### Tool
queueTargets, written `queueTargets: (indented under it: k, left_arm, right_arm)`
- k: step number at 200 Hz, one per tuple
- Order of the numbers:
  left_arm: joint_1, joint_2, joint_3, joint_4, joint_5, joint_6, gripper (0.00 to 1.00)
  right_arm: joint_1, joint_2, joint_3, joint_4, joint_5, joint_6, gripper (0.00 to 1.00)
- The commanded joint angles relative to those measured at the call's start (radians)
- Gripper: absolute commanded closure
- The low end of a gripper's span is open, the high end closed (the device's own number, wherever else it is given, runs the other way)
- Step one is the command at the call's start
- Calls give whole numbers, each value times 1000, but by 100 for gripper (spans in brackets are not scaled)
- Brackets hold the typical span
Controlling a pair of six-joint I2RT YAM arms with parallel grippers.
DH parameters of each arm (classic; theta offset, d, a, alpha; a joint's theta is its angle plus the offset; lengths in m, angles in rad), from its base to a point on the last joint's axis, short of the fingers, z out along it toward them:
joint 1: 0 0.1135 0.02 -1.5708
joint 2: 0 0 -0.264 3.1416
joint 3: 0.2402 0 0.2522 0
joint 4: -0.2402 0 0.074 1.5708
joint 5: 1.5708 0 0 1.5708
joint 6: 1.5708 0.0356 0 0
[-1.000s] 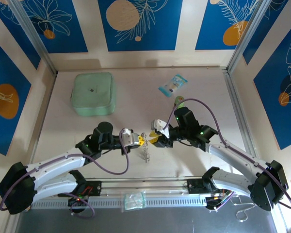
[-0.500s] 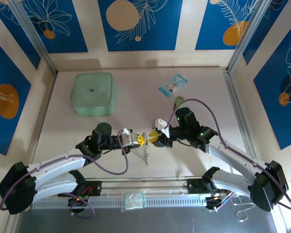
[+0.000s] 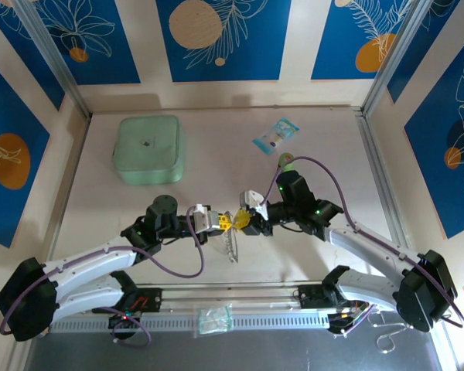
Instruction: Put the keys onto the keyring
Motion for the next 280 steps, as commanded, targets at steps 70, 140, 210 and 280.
queueTargets:
  k: [70,140,210,280]
  left_arm:
    - [1,-10,102,-190,-13,80,74]
    - [1,10,156,-275,5,102,77]
    - [0,40,179,-334,24,126,89]
    - [0,18,162,-335,9,139,100]
  right_arm:
    - [13,15,133,-186,15,-112,100]
    - [86,81,252,-394,183,-248,100]
    - [122,110,279,-389,208,-253,100]
    - [96,62,249,-332,168,-196,93]
